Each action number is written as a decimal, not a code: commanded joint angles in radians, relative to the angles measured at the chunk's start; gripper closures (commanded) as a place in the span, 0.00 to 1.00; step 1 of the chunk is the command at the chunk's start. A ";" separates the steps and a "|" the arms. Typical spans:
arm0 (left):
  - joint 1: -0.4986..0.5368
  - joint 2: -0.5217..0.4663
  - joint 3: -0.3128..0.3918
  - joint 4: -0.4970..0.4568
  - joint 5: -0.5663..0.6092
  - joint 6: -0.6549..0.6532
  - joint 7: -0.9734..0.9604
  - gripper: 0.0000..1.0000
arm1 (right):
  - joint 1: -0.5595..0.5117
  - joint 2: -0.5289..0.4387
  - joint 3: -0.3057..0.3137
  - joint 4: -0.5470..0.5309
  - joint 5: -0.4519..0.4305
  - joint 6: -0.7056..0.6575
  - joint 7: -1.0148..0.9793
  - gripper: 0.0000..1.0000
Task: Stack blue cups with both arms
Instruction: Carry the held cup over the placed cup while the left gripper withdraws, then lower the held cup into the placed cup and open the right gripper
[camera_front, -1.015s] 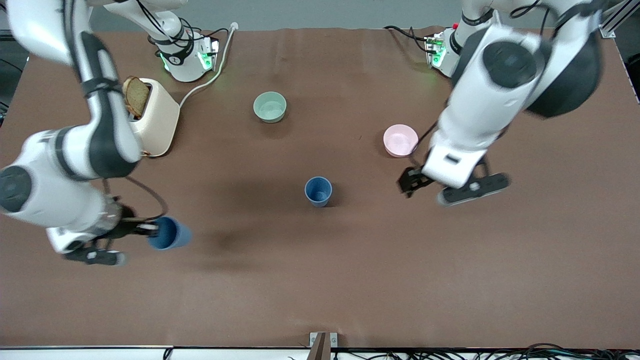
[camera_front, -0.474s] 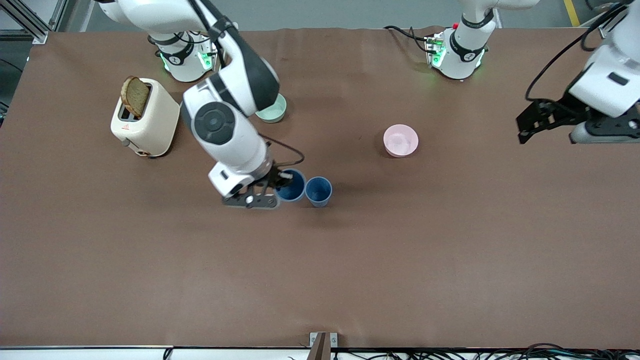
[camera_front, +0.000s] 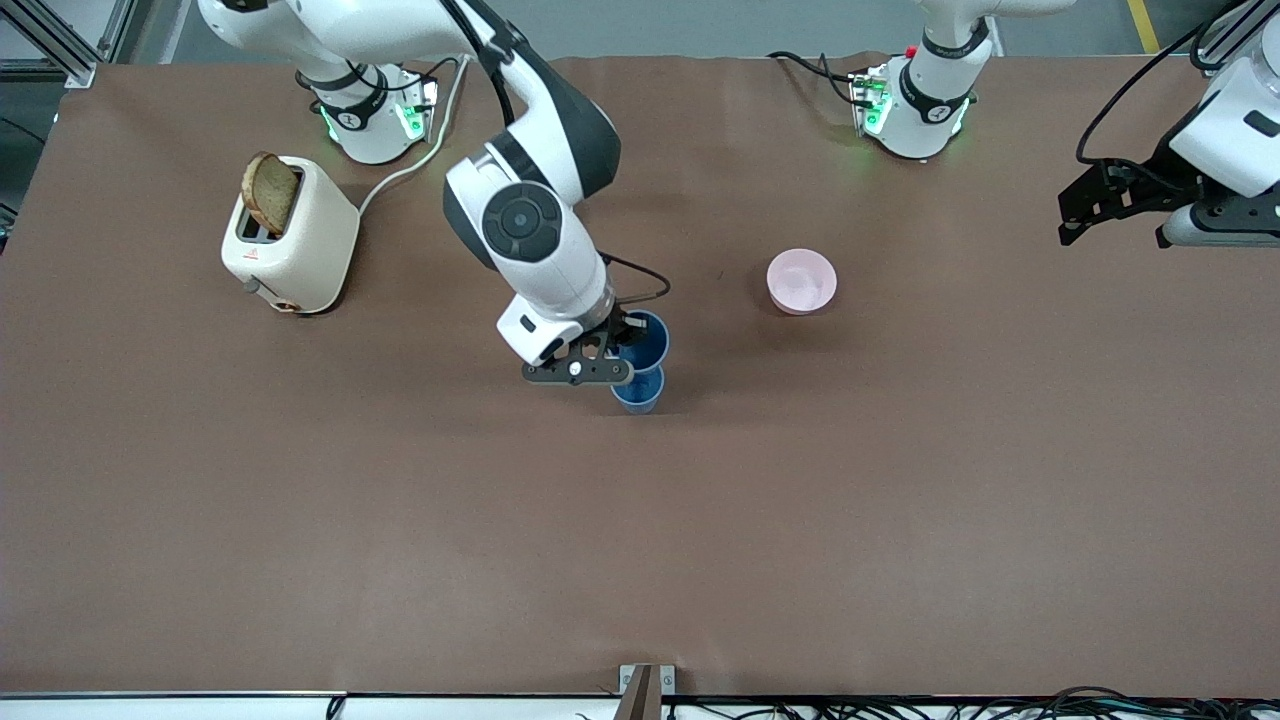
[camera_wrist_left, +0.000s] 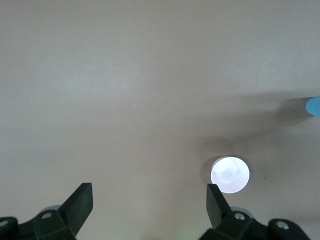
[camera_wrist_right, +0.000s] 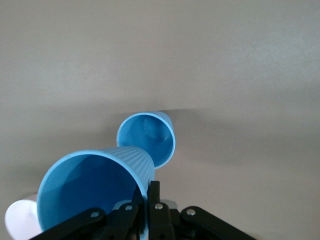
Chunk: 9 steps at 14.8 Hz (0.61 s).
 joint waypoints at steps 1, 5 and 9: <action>0.015 -0.017 -0.014 -0.021 -0.007 0.015 0.012 0.00 | 0.010 0.013 -0.014 0.000 0.016 0.035 -0.005 0.99; 0.010 -0.015 -0.014 -0.019 -0.009 0.015 0.015 0.00 | 0.010 0.016 -0.014 0.000 0.013 0.037 -0.007 0.99; 0.010 -0.017 -0.016 -0.019 -0.010 0.011 0.016 0.00 | 0.009 0.021 -0.014 -0.003 0.011 0.034 -0.011 0.99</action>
